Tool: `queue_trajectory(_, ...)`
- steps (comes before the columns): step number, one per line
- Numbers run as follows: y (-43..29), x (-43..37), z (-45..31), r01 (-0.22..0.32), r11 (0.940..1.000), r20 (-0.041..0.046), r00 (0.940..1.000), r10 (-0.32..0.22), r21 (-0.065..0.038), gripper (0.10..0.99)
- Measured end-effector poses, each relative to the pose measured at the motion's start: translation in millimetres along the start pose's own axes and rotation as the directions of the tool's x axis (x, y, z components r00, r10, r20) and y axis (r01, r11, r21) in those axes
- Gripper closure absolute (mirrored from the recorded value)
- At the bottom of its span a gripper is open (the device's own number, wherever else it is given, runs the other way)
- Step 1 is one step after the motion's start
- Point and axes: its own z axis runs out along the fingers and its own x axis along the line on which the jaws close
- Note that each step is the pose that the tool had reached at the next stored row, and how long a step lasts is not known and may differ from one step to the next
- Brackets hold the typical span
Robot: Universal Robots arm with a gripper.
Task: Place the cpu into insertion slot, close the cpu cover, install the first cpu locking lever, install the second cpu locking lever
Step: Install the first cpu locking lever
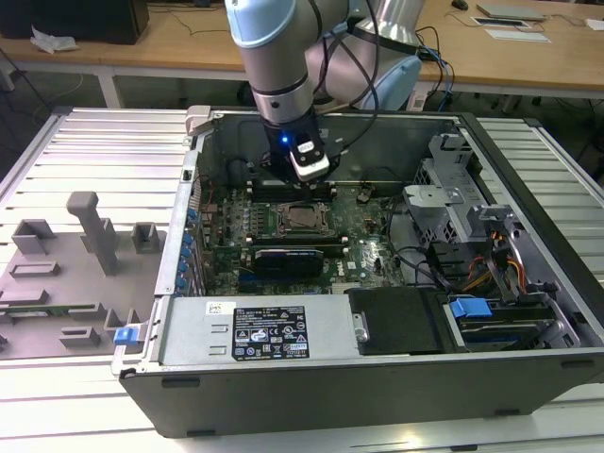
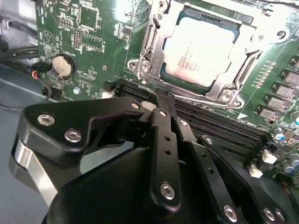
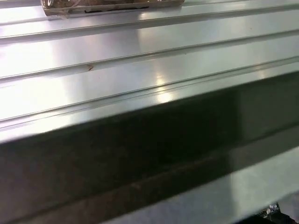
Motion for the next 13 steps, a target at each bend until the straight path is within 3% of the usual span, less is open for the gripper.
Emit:
queue_trajectory(6, -0.3, 0.2, 4.5, -0.036, 0.9993, 0.0061, 0.9993, 0.036, 0.011, 0.98)
queue_trajectory(13, -0.2, -0.6, 6.9, -0.05, 0.9986, 0.0081, 0.9987, 0.05, 0.015, 0.98)
